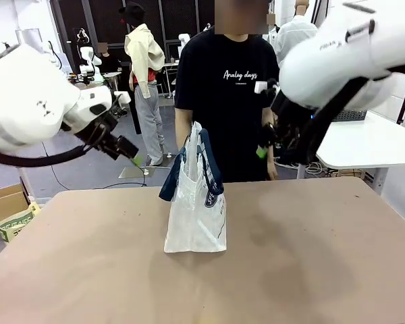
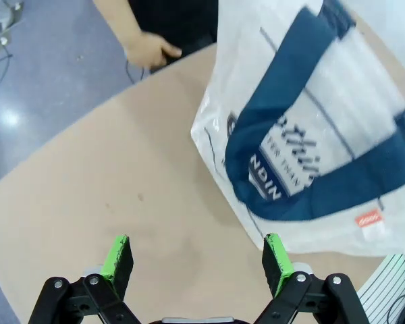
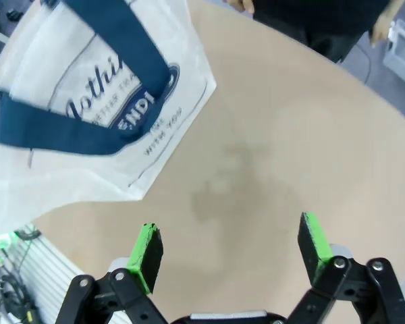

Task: Transfer purchased items from the store into the shopping bag.
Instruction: Open the Reusable shopping bag in the center of the table.

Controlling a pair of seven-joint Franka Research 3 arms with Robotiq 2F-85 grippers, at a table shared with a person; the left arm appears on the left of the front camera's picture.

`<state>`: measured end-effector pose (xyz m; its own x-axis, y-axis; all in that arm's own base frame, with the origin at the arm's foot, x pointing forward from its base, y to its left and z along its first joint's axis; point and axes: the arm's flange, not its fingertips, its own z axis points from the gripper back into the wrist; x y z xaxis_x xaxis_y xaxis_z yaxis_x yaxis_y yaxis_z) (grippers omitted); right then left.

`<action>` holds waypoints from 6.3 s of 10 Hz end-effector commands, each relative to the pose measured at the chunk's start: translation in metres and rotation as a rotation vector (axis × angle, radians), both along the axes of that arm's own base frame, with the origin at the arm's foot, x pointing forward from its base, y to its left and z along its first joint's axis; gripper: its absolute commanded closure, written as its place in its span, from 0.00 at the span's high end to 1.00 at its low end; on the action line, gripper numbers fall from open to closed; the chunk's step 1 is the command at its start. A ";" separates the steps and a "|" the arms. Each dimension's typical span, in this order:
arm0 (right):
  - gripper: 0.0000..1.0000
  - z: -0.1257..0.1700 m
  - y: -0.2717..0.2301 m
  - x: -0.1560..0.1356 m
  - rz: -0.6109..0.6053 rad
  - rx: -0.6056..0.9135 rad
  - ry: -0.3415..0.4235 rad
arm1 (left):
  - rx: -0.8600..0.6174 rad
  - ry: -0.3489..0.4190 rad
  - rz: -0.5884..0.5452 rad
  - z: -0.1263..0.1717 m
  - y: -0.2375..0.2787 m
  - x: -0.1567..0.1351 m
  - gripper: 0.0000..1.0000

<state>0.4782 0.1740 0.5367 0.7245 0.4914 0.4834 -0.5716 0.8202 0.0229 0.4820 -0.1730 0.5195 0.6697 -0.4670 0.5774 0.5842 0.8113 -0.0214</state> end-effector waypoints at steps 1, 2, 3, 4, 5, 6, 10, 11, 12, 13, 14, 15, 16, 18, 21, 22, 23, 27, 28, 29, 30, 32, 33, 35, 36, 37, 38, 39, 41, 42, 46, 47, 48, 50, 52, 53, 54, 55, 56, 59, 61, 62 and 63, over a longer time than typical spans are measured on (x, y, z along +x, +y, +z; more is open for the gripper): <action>1.00 0.014 0.009 0.025 -0.025 -0.014 -0.006 | 0.007 0.011 -0.050 0.015 -0.009 0.024 1.00; 1.00 0.018 0.007 0.029 -0.028 -0.014 -0.014 | 0.002 0.038 -0.080 0.021 -0.012 0.028 1.00; 1.00 0.012 -0.007 0.017 -0.004 -0.005 -0.049 | 0.000 -0.004 -0.014 0.012 -0.009 0.010 1.00; 1.00 0.023 0.005 0.023 -0.008 0.001 -0.027 | 0.000 -0.004 -0.014 0.012 -0.009 0.010 1.00; 1.00 0.023 0.005 0.023 -0.008 0.001 -0.027 | 0.000 -0.004 -0.014 0.012 -0.009 0.010 1.00; 1.00 0.023 0.005 0.023 -0.008 0.001 -0.027 | 0.000 -0.004 -0.014 0.012 -0.009 0.010 1.00; 1.00 0.038 0.054 0.054 -0.067 0.006 0.105 | -0.071 0.082 0.082 0.037 -0.049 0.026 1.00; 1.00 0.045 0.072 0.063 -0.112 -0.021 0.126 | -0.084 0.101 0.059 0.042 -0.059 0.031 1.00; 1.00 0.049 0.089 0.072 -0.144 -0.028 0.134 | -0.102 0.114 0.060 0.045 -0.066 0.034 1.00; 1.00 0.052 0.099 0.083 -0.158 -0.025 0.139 | -0.113 0.116 0.062 0.046 -0.072 0.040 1.00; 1.00 0.055 0.107 0.091 -0.177 0.000 0.163 | -0.126 0.122 0.051 0.049 -0.079 0.042 1.00; 1.00 0.057 0.115 0.095 -0.183 0.027 0.174 | -0.139 0.130 0.050 0.052 -0.086 0.040 1.00; 1.00 0.057 0.122 0.098 -0.177 0.052 0.190 | -0.143 0.140 0.051 0.053 -0.094 0.041 1.00; 1.00 0.052 0.124 0.099 -0.144 0.052 0.132 | -0.176 0.137 0.037 0.052 -0.101 0.043 1.00; 1.00 0.053 0.126 0.097 -0.151 0.051 0.161 | -0.140 0.120 0.036 0.050 -0.104 0.038 1.00; 1.00 0.049 0.129 0.097 -0.194 0.090 0.195 | -0.151 0.148 0.004 0.045 -0.112 0.036 1.00; 1.00 0.046 0.132 0.099 -0.216 0.106 0.225 | -0.151 0.150 -0.007 0.045 -0.114 0.033 1.00; 1.00 0.029 0.150 0.104 -0.217 0.168 0.330 | -0.136 0.208 -0.063 0.043 -0.120 0.019 1.00; 1.00 0.027 0.152 0.105 -0.226 0.176 0.334 | -0.126 0.222 -0.076 0.040 -0.120 0.016 1.00; 1.00 0.026 0.152 0.106 -0.221 0.181 0.335 | -0.122 0.227 -0.082 0.037 -0.121 0.015 1.00; 1.00 0.023 0.155 0.104 -0.211 0.175 0.359 | -0.112 0.237 -0.080 0.035 -0.121 0.013 1.00; 1.00 0.019 0.158 0.099 -0.195 0.174 0.391 | -0.096 0.251 -0.057 0.030 -0.117 0.012 1.00; 1.00 0.016 0.159 0.097 -0.188 0.171 0.414 | -0.091 0.256 -0.043 0.026 -0.115 0.012 1.00; 1.00 0.008 0.159 0.094 -0.185 0.159 0.445 | -0.096 0.270 -0.019 0.017 -0.112 0.013 1.00; 1.00 0.005 0.160 0.092 -0.183 0.147 0.459 | -0.098 0.282 -0.006 0.013 -0.111 0.014 1.00; 1.00 0.001 0.159 0.091 -0.190 0.138 0.469 | -0.095 0.287 0.005 0.009 -0.110 0.014 1.00; 1.00 -0.002 0.156 0.091 -0.199 0.132 0.476 | -0.101 0.293 0.007 0.007 -0.110 0.014 1.00; 1.00 -0.003 0.155 0.089 -0.196 0.136 0.484 | -0.102 0.299 0.013 0.005 -0.111 0.014 1.00; 1.00 -0.010 0.155 0.089 -0.178 0.115 0.494 | -0.103 0.301 0.011 0.002 -0.113 0.017 1.00; 1.00 -0.012 0.158 0.088 -0.134 0.098 0.477 | -0.084 0.295 -0.004 0.006 -0.113 0.018 1.00; 0.62 -0.008 0.159 0.090 -0.174 0.112 0.499 | -0.099 0.296 0.004 0.007 -0.113 0.018 0.62; 0.43 -0.008 0.159 0.089 -0.171 0.119 0.511 | -0.095 0.295 0.011 0.009 -0.112 0.016 0.43; 0.23 -0.008 0.159 0.089 -0.170 0.122 0.524 | -0.100 0.295 0.014 0.009 -0.111 0.016 0.24; 0.00 -0.009 0.156 0.088 -0.168 0.125 0.535 | -0.105 0.295 0.016 0.009 -0.109 0.016 0.00; 0.00 -0.007 0.147 0.084 -0.165 0.100 0.535 | -0.096 0.296 0.017 0.012 -0.105 0.014 0.00; 0.00 -0.005 0.137 0.082 -0.158 0.073 0.521 | -0.079 0.298 0.007 0.014 -0.102 0.012 0.00; 0.00 -0.002 0.127 0.076 -0.145 0.048 0.504 | -0.060 0.292 0.003 0.015 -0.099 0.009 0.00; 0.00 0.001 0.117 0.070 -0.134 0.038 0.497 | -0.063 0.293 0.000 0.016 -0.095 0.006 0.00; 0.00 0.003 0.109 0.063 -0.137 0.021 0.480 | -0.084 0.299 0.003 0.017 -0.091 0.002 0.00; 0.00 0.006 0.094 0.050 -0.001 -0.072 0.450 | -0.095 0.297 0.005 0.018 -0.089 -0.006 0.00; 0.00 0.012 0.083 0.045 0.078 -0.129 0.456 | -0.003 0.260 0.043 0.018 -0.086 -0.010 0.00; 0.00 0.015 0.079 0.045 0.089 -0.140 0.464 | 0.046 0.244 0.040 0.017 -0.089 -0.012 0.00; 0.00 0.019 0.073 0.049 0.117 -0.153 0.483 | 0.085 0.230 0.026 0.013 -0.094 -0.013 0.00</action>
<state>0.5257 0.2591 0.5528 0.8044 0.5926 0.0421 -0.5877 0.7834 0.2024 0.4734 -0.2646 0.5341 0.7914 -0.4818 0.3763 0.5622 0.8154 -0.1384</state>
